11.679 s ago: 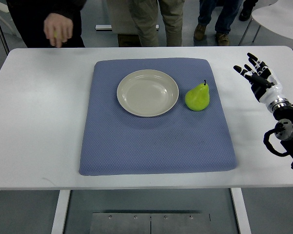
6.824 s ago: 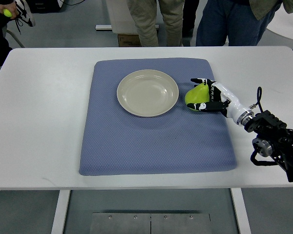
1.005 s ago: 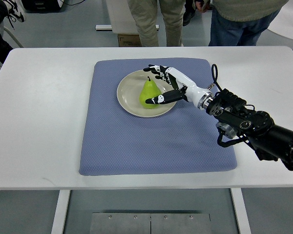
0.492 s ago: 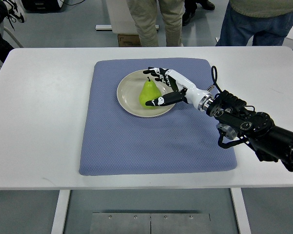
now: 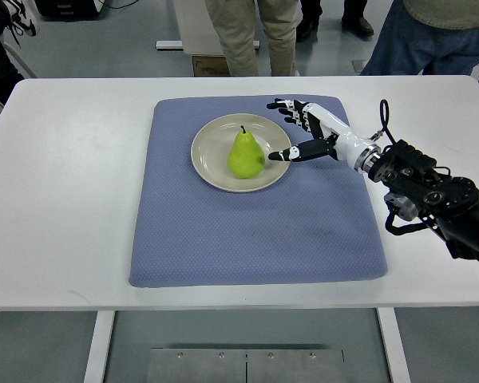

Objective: Place pear on plate with right hand
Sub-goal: 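Open the right hand and withdraw it away from the plate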

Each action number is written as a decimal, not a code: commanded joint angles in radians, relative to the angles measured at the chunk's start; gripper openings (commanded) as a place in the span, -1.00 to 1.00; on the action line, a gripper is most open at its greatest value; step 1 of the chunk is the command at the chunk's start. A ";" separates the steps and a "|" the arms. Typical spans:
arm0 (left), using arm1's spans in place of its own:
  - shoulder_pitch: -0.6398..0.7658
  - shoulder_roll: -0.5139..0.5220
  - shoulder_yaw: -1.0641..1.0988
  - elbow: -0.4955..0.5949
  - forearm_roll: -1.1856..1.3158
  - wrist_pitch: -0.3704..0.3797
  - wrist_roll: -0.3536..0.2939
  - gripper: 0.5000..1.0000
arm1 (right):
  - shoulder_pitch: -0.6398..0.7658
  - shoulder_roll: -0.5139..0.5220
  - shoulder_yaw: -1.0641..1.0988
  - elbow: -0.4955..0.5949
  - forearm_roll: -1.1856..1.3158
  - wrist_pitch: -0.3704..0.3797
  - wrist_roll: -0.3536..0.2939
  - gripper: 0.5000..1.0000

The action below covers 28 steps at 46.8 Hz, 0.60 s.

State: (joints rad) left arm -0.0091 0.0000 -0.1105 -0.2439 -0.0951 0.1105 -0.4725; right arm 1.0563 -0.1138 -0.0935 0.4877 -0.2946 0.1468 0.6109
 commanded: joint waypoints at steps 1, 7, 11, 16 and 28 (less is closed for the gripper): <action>0.000 0.000 0.000 0.000 0.000 0.000 0.000 1.00 | -0.012 -0.014 0.015 0.000 0.000 0.000 0.000 0.99; 0.000 0.000 0.000 0.000 0.000 0.000 0.000 1.00 | -0.024 -0.032 0.060 -0.008 0.003 -0.001 0.000 0.99; 0.000 0.000 0.000 0.000 0.000 0.000 0.000 1.00 | -0.044 -0.043 0.100 -0.014 0.009 -0.001 0.000 0.99; 0.000 0.000 0.000 0.000 0.000 0.000 0.000 1.00 | -0.064 -0.052 0.182 -0.018 0.009 -0.003 0.000 0.99; 0.000 0.000 0.000 0.000 0.000 0.000 0.000 1.00 | -0.090 -0.050 0.327 -0.035 0.011 -0.032 -0.117 0.99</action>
State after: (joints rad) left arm -0.0092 0.0000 -0.1104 -0.2439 -0.0952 0.1104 -0.4725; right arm 0.9698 -0.1647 0.2139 0.4573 -0.2847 0.1232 0.5124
